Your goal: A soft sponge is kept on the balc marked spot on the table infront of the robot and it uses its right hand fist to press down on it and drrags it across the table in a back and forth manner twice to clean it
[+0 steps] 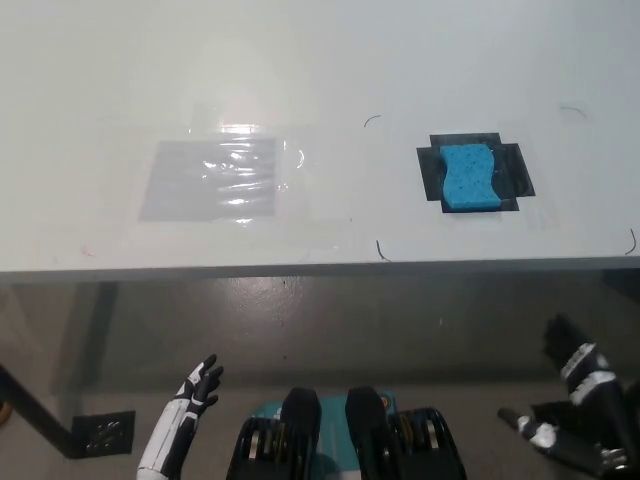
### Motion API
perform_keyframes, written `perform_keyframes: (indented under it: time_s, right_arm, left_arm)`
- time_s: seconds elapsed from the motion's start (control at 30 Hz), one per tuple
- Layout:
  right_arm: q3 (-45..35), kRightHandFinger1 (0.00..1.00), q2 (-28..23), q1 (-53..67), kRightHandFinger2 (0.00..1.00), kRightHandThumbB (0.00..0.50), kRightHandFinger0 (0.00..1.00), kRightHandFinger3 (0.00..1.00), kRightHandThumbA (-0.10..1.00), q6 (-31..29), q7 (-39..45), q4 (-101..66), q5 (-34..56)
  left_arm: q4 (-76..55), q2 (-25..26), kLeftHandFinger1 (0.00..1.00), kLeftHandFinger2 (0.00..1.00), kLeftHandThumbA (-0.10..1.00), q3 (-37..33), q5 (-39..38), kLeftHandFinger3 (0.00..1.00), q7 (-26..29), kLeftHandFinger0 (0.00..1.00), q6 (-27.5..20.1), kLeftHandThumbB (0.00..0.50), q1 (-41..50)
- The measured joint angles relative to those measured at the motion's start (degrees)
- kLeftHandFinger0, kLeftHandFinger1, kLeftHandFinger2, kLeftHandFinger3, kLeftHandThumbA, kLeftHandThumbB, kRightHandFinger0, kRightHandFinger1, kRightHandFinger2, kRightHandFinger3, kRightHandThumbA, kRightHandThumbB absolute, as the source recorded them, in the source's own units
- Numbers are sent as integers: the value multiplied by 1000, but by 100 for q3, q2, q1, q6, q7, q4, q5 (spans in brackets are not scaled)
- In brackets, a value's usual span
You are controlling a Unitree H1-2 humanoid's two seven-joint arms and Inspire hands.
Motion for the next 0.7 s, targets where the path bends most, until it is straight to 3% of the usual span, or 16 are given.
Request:
perform_keyframes:
  time_s: [0.1,0.2,0.23,0.27,0.3,0.33,0.37,0.4,0.43,0.47,0.5,0.53,0.63,0.7]
  right_arm:
    - [-160,1000,-240,9,1000,398,1000,1000,1000,78,-10,-708,197]
    - [-344,1000,-536,-56,1000,496,1000,1000,1000,193,-42,-1283,351]
    - [-442,1000,-670,-126,1000,487,1000,1000,1000,245,-63,-1513,421]
    - [-517,1000,-778,-210,1000,441,1000,1000,1000,296,-83,-1679,478]
    - [-608,1000,-911,-342,1000,444,1000,1000,1000,360,-111,-1881,561]
    - [-699,1000,-1037,-519,1000,380,1000,1000,1000,427,-163,-2082,647]
    - [-778,1000,-1131,-711,1000,339,827,1000,1000,490,-224,-2252,731]
    - [-852,737,-1202,-940,965,217,406,965,961,561,-286,-2417,818]
    - [-920,527,-1242,-1187,749,155,171,782,988,618,-375,-2550,886]
    - [-969,236,-1257,-1398,328,181,123,419,1000,664,-443,-2642,935]
    - [-1026,47,-1259,-1757,145,181,25,220,1000,744,-550,-2758,1020]
    - [-1042,2,-1260,-2005,7,197,1,23,1000,806,-609,-2823,1086]
    - [-1048,0,-1285,-2781,0,225,0,0,1000,1060,-817,-2908,1359]
    - [-1042,0,-1273,-3391,0,199,0,0,1000,1265,-957,-2904,1503]
  left_arm:
    - [5,-1,1000,1000,1000,0,0,1000,0,1000,6,113,1]
    - [14,-2,1000,1000,1000,0,0,1000,0,1000,9,94,2]
    - [21,-2,1000,1000,1000,0,0,1000,0,1000,9,98,3]
    - [26,-2,1000,1000,1000,0,1,1000,0,1000,9,103,5]
    - [34,-2,1000,1000,1000,0,1,1000,0,1000,8,103,5]
    - [36,-2,1000,1000,1000,0,0,1000,0,1000,8,92,9]
    - [38,-2,1000,1000,1000,2,0,1000,0,1000,7,89,13]
    - [39,-2,1000,1000,1000,2,0,1000,0,1000,7,88,13]
    - [38,-5,1000,1000,1000,2,0,1000,0,1000,8,80,12]
    - [38,-9,1000,1000,1000,1,0,1000,0,1000,8,71,11]
    - [38,-15,1000,1000,1000,1,0,1000,0,1000,8,78,11]
    - [38,-17,1000,1000,1000,1,0,1000,0,1000,8,81,11]
    - [39,-15,1000,1000,1000,2,-1,1000,0,1000,8,98,12]
    - [39,-12,1000,1000,1000,4,0,1000,0,1000,8,92,12]
